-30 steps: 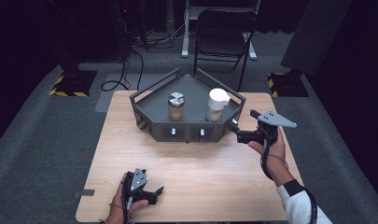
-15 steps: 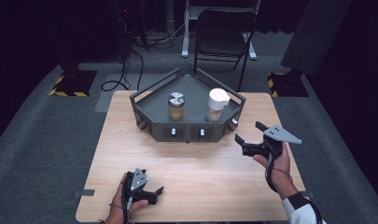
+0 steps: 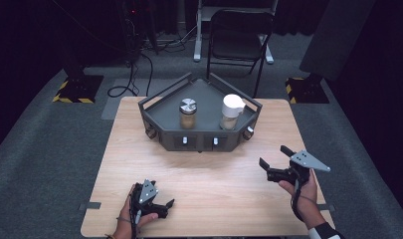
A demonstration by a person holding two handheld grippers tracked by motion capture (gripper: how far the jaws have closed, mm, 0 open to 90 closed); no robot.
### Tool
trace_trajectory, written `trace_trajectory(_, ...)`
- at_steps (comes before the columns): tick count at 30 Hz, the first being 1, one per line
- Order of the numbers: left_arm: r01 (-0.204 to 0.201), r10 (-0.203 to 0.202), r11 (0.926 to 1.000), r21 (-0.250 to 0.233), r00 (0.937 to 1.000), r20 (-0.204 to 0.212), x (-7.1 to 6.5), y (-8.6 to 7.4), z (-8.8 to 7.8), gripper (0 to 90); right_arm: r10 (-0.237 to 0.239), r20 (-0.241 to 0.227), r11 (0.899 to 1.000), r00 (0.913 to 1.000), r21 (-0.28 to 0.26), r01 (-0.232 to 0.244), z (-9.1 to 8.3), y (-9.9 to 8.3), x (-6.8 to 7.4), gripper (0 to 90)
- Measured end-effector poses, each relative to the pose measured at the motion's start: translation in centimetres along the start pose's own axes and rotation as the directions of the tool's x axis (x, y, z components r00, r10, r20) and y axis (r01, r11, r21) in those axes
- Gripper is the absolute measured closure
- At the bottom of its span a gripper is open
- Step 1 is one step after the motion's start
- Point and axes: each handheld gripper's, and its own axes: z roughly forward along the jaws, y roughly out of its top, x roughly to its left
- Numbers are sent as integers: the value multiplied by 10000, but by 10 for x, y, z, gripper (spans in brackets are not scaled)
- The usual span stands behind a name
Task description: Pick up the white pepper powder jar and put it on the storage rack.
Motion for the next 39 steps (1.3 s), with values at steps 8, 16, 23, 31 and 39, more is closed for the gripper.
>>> trace_trajectory(8, -3, 3, 10000, 2, 10000, -1, 0, 0, 0, 22, -12, 38, 9997, 10000, 238, 11, -9, -21, 2, 27)
trace_trajectory(16, -3, 3, 10000, 3, 10000, 0, 0, 0, 0, 22, 62, 80, 9994, 9999, 343, -64, -13, -34, 3, 28)
trace_trajectory(23, -2, 2, 10000, 1, 10000, -3, 0, 0, 0, 22, -141, 49, 9984, 9999, 540, 138, -14, -40, 5, 28)
trace_trajectory(31, -1, 1, 10000, -1, 10000, -3, 0, 0, 0, 23, -214, 43, 9963, 9998, 836, 210, -14, -48, 6, 28)
trace_trajectory(39, -4, 4, 10000, 2, 10000, -2, 0, 0, 0, 23, -293, 9, 9930, 9996, 1148, 290, -13, -55, 8, 28)
